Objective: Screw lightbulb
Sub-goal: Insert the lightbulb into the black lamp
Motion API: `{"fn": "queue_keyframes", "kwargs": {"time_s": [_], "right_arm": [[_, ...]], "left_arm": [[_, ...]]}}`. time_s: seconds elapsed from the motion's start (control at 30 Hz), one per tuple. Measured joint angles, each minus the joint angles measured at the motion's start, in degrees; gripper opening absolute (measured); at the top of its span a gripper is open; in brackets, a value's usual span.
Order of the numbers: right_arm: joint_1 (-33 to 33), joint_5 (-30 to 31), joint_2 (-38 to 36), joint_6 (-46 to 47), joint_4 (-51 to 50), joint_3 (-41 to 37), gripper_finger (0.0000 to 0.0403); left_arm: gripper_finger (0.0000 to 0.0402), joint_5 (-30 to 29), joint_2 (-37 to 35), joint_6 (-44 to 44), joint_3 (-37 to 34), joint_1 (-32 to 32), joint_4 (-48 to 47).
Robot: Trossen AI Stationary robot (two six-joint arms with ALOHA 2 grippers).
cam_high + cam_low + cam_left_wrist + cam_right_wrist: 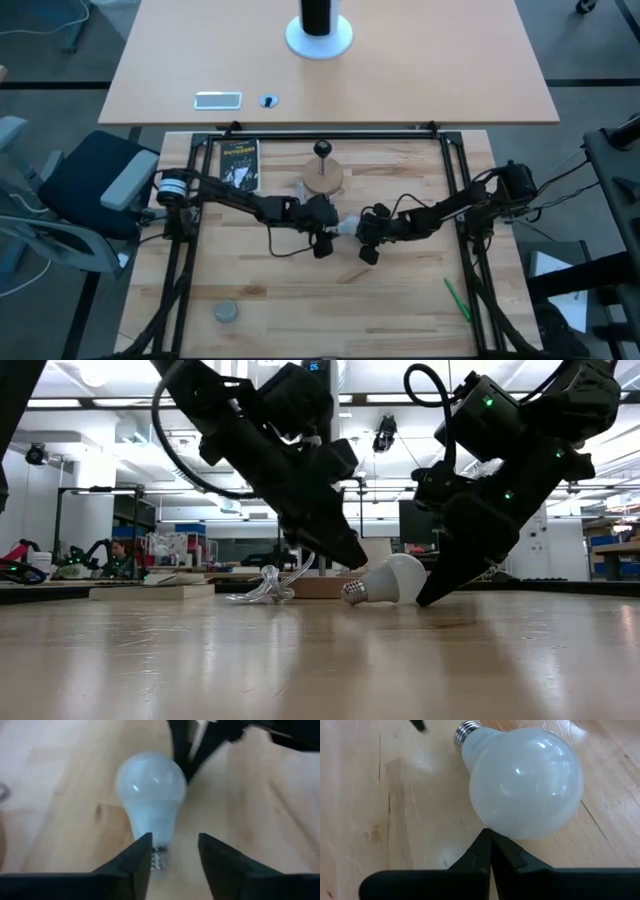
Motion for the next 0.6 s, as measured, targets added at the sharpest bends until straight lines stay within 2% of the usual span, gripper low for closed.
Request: {"fn": "queue_keyframes", "kwargs": {"time_s": [0.1,0.2,0.43,0.6], "right_arm": [[0.0,0.04,0.03,-0.22,0.12,-0.04,0.0],[0.0,0.02,-0.01,-0.25,0.13,-0.04,0.0],[0.0,0.01,-0.01,-0.44,0.35,-0.11,0.0],[0.02,-0.05,-0.01,-0.5,0.5,-0.13,0.0]], "left_arm": [[0.0188,-2.8,1.37,-0.25,-0.04,0.11,0.34],[0.02,-2.88,2.91,-0.32,-0.04,0.14,1.18],[0.0201,-2.92,7.52,-1.19,-0.04,0.15,7.35],[0.0181,-3.65,8.76,-1.36,0.05,0.15,9.34]]}}
